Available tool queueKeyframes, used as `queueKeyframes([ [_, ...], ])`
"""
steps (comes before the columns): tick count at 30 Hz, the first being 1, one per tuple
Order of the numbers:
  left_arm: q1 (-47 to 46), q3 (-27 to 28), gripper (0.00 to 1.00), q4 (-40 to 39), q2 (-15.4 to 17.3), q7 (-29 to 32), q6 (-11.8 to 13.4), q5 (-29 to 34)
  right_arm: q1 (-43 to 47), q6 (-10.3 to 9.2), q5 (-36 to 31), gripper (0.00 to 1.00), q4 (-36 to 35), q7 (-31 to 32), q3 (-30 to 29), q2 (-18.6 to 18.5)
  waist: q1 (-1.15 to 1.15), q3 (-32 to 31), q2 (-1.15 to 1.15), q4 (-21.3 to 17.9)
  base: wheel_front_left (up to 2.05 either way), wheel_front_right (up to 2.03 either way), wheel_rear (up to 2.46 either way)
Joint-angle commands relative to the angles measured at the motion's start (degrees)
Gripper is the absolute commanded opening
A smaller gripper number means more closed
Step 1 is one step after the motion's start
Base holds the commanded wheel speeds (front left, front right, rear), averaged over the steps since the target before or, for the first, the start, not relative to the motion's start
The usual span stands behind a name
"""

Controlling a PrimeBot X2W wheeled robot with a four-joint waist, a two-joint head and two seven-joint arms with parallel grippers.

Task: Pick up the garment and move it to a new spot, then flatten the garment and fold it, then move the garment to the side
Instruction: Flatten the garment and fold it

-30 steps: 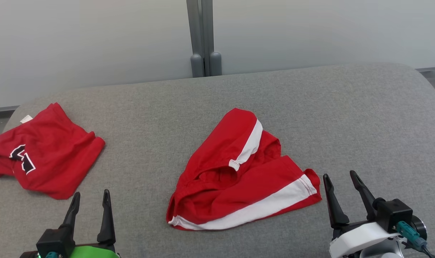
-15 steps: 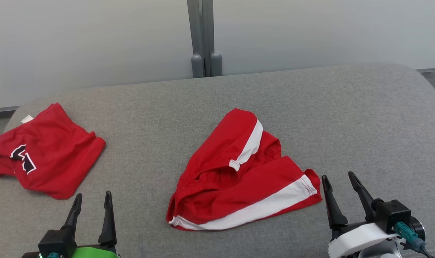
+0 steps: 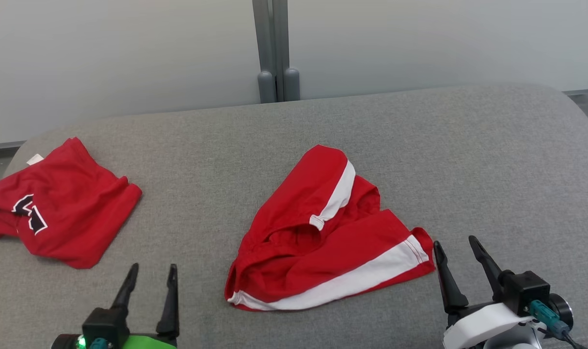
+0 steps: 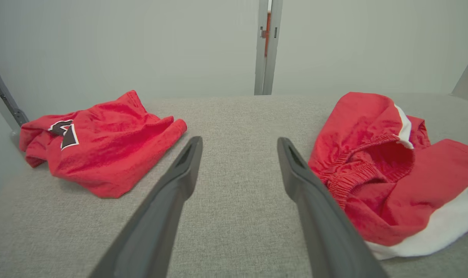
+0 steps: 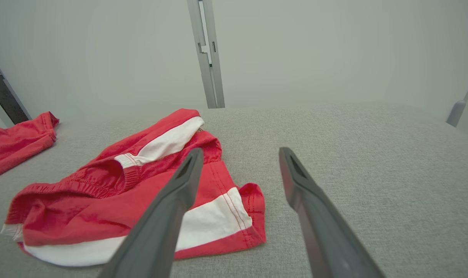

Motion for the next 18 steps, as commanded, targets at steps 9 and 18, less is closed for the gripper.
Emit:
queueKeyframes([
  [9, -5.7, -10.8, 1.0, 6.9, 2.1, 0.0, -1.3, 1.9, -6.1, 0.01, 0.0, 1.0, 7.8, -0.2, 3.9, -2.9, 0.0, 1.9, 0.0, 0.1, 0.0, 0.0, 0.0],
  [18, -11.0, -22.1, 1.0, 14.6, 4.0, 0.0, -1.4, -1.5, -13.0, 0.01, 2.2, 1.0, 18.2, -0.2, 9.4, -5.4, 0.0, 4.7, 0.0, 0.5, 0.0, 0.0, 0.0],
])
